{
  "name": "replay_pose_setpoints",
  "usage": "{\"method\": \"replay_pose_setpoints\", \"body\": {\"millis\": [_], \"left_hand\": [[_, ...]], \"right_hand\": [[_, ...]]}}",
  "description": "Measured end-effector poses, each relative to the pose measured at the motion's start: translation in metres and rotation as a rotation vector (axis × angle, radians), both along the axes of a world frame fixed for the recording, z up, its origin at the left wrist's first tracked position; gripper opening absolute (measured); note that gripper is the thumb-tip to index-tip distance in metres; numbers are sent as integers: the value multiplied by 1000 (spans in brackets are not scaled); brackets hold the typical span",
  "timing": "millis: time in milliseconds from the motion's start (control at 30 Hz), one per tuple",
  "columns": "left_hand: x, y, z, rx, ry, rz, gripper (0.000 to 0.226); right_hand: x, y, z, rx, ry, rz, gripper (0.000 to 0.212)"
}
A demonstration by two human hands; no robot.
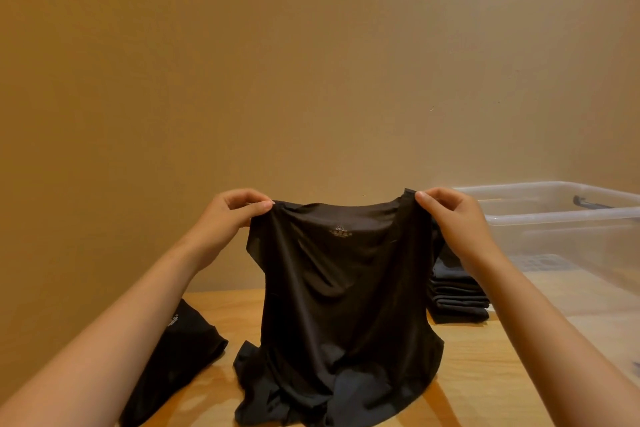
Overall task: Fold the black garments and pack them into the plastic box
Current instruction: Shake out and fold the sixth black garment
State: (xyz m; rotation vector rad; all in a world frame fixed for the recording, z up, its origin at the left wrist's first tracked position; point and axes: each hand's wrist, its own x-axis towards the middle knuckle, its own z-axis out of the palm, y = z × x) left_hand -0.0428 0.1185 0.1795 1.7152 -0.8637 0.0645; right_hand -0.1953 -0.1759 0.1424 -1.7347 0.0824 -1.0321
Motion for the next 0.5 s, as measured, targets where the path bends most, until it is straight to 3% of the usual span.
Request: {"method": "replay_pose_setpoints", "body": {"millis": [333,500], "left_hand": [[-5,-4,0,-72,194,-17,20],[-2,-9,-6,14,-57,154,18]], "right_hand": [[-3,1,-3,-12,-14,-50,20],[-2,0,-3,-84,-11,-104,20]]}}
